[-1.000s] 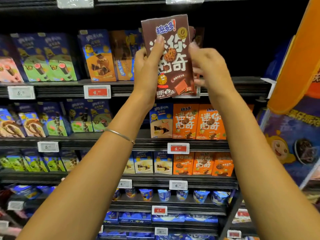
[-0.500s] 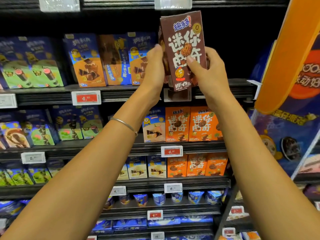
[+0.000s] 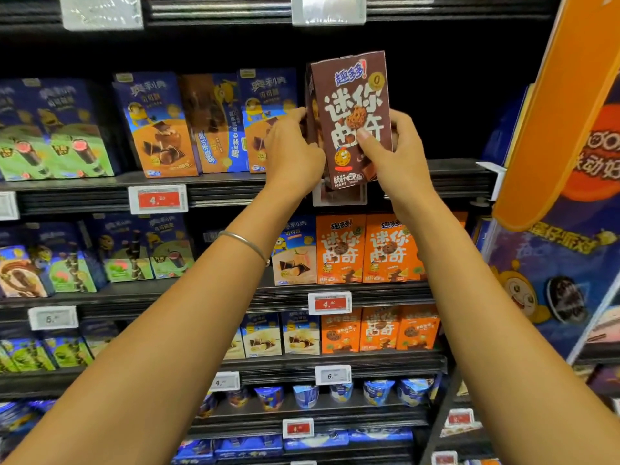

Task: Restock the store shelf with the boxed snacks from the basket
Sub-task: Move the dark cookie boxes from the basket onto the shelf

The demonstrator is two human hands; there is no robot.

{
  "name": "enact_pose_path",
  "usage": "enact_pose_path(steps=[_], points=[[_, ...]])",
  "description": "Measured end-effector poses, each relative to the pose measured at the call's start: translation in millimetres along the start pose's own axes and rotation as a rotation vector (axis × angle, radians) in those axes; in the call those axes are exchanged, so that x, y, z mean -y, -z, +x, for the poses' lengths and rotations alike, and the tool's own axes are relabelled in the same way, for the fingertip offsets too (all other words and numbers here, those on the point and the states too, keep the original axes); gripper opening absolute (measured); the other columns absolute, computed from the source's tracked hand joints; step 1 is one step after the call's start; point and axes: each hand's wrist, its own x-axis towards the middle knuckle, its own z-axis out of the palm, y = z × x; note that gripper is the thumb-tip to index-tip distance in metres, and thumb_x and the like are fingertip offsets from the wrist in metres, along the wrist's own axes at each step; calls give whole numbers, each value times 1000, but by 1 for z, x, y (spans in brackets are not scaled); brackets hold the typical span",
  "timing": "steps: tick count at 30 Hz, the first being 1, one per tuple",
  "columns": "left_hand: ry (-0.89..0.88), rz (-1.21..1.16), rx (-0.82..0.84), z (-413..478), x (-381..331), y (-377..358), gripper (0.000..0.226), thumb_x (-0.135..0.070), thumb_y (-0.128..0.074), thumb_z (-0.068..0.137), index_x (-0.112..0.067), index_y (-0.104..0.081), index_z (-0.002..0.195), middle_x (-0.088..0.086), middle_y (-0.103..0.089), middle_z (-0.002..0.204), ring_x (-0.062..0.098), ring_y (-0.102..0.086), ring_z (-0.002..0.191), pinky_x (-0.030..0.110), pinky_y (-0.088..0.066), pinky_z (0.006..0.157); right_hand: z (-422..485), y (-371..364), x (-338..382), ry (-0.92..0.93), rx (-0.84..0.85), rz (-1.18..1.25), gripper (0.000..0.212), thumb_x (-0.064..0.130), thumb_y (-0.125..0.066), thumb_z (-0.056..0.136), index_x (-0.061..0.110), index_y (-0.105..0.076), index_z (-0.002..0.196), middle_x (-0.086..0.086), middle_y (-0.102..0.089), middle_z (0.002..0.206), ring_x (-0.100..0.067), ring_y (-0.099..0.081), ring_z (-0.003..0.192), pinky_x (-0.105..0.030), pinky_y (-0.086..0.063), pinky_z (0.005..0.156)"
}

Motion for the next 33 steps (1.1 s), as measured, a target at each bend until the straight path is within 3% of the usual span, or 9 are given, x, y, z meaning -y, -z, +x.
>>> enact_pose_path(steps=[5, 9, 12, 16, 19, 24, 26, 30, 33], points=[[-4, -14, -27, 2, 5, -7, 58, 0, -67, 94, -16, -53, 147, 4, -63, 139, 21, -61, 127, 44, -59, 98, 3, 19, -4, -3, -85, 50, 46, 28, -67, 97, 16, -47, 137, 0, -63, 128, -3, -67, 108, -17, -57, 75], [-16, -7, -30, 2, 4, -12, 62, -19, -78, 93, -16, -49, 147, 5, -57, 142, 22, -57, 131, 46, -56, 102, 7, 35, -11, -25, -276, 44, 47, 30, -63, 99, 16, -40, 138, 2, -59, 128, -7, -66, 110, -25, -60, 81], [-35, 17, -42, 3, 3, -13, 60, -22, -79, 93, -16, -50, 145, 4, -58, 139, 21, -58, 128, 45, -56, 102, 19, 39, -13, -20, -314, -74, 49, 29, -58, 101, 17, -33, 141, -1, -55, 133, -9, -62, 115, -33, -58, 92], [-60, 90, -64, 2, 2, -15, 66, -21, -79, 92, -17, -44, 147, 5, -57, 140, 23, -58, 127, 47, -56, 100, 45, 41, -18, -71, -257, -293, 49, 26, -56, 102, 14, -30, 141, -8, -47, 141, -19, -57, 123, -41, -56, 96], [-110, 127, -75, -1, 0, -16, 83, -16, -78, 93, -24, -29, 159, 9, -54, 142, 26, -56, 128, 47, -57, 98, 62, 44, -28, -147, -214, -381, 47, 24, -56, 101, 14, -29, 139, -11, -49, 141, -25, -56, 124, -46, -54, 98], [-181, 240, -99, -4, 0, -19, 105, -11, -74, 95, -39, -2, 166, 13, -48, 133, 28, -61, 110, 50, -60, 84, 91, 41, -39, -248, -195, -527, 50, 24, -58, 100, 10, -31, 141, -16, -52, 140, -33, -57, 123, -51, -53, 99], [-199, 291, -96, -1, 1, -21, 101, -13, -73, 96, -37, -5, 167, 13, -46, 139, 28, -59, 117, 50, -60, 87, 105, 37, -42, -284, -190, -596, 46, 20, -58, 99, 7, -40, 139, -18, -53, 139, -34, -57, 122, -47, -53, 99], [-234, 443, -181, 3, 7, -29, 94, -19, -75, 95, -32, -14, 166, 13, -46, 144, 30, -53, 125, 39, -53, 84, 131, 28, -52, -310, -129, -755, 34, 15, -54, 98, -1, -57, 128, -21, -60, 130, -33, -60, 108, -32, -44, 78], [-239, 528, -223, 3, 13, -35, 95, -21, -79, 92, -28, -18, 165, 12, -47, 147, 31, -51, 131, 40, -48, 83, 146, 22, -59, -330, -17, -898, 37, 17, -48, 102, -4, -56, 132, -22, -56, 136, -36, -56, 122, -33, -43, 84]])
